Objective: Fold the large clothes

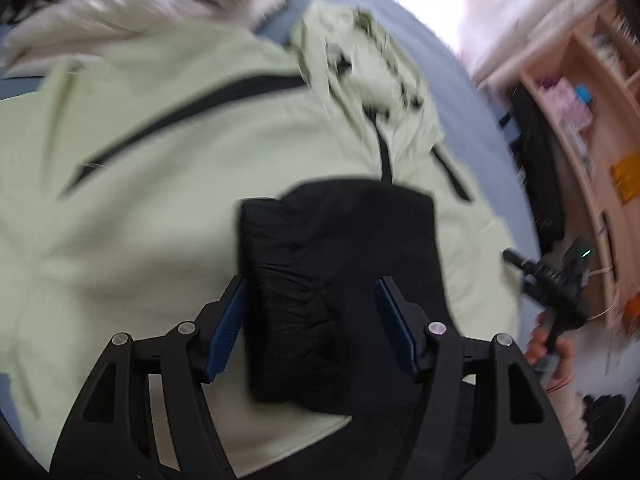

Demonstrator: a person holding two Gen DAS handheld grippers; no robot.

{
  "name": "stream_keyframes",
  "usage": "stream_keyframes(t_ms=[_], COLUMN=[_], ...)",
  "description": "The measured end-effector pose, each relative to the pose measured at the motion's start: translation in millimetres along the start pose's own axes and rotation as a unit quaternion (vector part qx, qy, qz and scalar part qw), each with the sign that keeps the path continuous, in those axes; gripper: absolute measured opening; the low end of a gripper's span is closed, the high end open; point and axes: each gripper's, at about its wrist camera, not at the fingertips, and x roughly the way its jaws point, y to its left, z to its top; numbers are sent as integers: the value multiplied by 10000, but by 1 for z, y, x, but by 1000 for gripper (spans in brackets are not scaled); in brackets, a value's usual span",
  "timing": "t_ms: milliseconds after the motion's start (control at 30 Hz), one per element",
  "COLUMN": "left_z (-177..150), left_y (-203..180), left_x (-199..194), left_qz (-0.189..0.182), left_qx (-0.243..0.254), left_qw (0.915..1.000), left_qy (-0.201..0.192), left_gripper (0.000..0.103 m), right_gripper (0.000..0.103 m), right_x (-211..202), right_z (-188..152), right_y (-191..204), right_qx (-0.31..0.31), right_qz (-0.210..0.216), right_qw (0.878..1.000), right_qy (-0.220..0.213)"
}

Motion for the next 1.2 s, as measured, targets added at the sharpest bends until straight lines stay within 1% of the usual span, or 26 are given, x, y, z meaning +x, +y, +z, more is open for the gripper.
stream_keyframes(t_ms=[33, 67, 100, 167, 200, 267, 300, 367, 433, 500, 567, 633, 733, 833, 900, 933, 967, 1033, 1100, 1133, 1200], left_z=[0, 1, 2, 7, 9, 11, 12, 12, 12, 11, 9, 11, 14, 15, 14, 14, 13, 11, 11, 10, 9], left_y=[-5, -14, -21, -31, -38, -47, -49, -45, -40, -37, -32, -26, -19, -20, -21, -22, -22, -21, -23, -25, -31], left_x=[6, 9, 10, 9, 8, 10, 15, 24, 26, 20, 14, 11, 10, 16, 17, 18, 18, 21, 22, 20, 12], left_qz=[155, 451, 577, 499, 513, 760, 885, 1116, 1116, 1169, 1295, 1305, 1231, 1291, 1350, 1366, 1381, 1484, 1555, 1587, 1657], left_qx=[79, 262, 403, 536, 612, 830, 892, 904, 824, 794, 789, 752, 702, 705, 693, 685, 681, 680, 734, 778, 926], left_qw=[9998, 9985, 9973, 9968, 9958, 9917, 9901, 9877, 9881, 9867, 9841, 9838, 9858, 9854, 9845, 9842, 9839, 9829, 9819, 9812, 9787], left_qy=[-1, -140, -203, -327, -455, -623, -634, -621, -664, -805, -922, -968, -903, -863, -882, -897, -909, -851, -791, -776, -785], left_gripper=[54, 28, 11, 9, 8, 8, 8, 8, 8, 8, 8, 8, 8, 8, 8, 8, 8, 9, 9, 9, 9], right_gripper=[9, 6, 5, 4, 4, 4, 4, 4, 5, 14, 41, 49, 50, 52, 52, 52, 52, 52, 52, 52, 52], right_x=[-1, -8, -16, -36, -38, -32, -23, -11, -11, -13, -16, -23, -38, -44, -44, -40, -41, -33, -36, -44, -56], right_z=[0, 0, -2, -2, 0, 0, -1, -4, -4, -1, 0, -5, -12, -24, -32, -38, -44, -54, -58, -59, -60], right_y=[2, 2, 0, -5, -13, -19, -20, -20, -22, -28, -36, -43, -40, -34, -29, -24, -25, -26, -29, -28, -24], right_qx=[-105, -136, -146, -105, 29, 46, -14, -15, 103, 337, 637, 754, 646, 393, 218, -2, -194, -477, -394, -308, -327], right_qz=[-108, -173, -175, -212, -239, -351, -472, -482, -384, -102, 198, 336, 639, 740, 656, 441, 70, -885, -857, -855, -771], right_qw=[9999, 9995, 9990, 9963, 9956, 9963, 9966, 9976, 9979, 9985, 9973, 9960, 9954, 9964, 9976, 9990, 9998, 9949, 9955, 9959, 9965], right_qy=[-48, -219, -383, -821, -902, -789, -679, -489, -506, -431, -320, -355, -314, -89, 58, 95, 57, 72, 33, 9, -75])
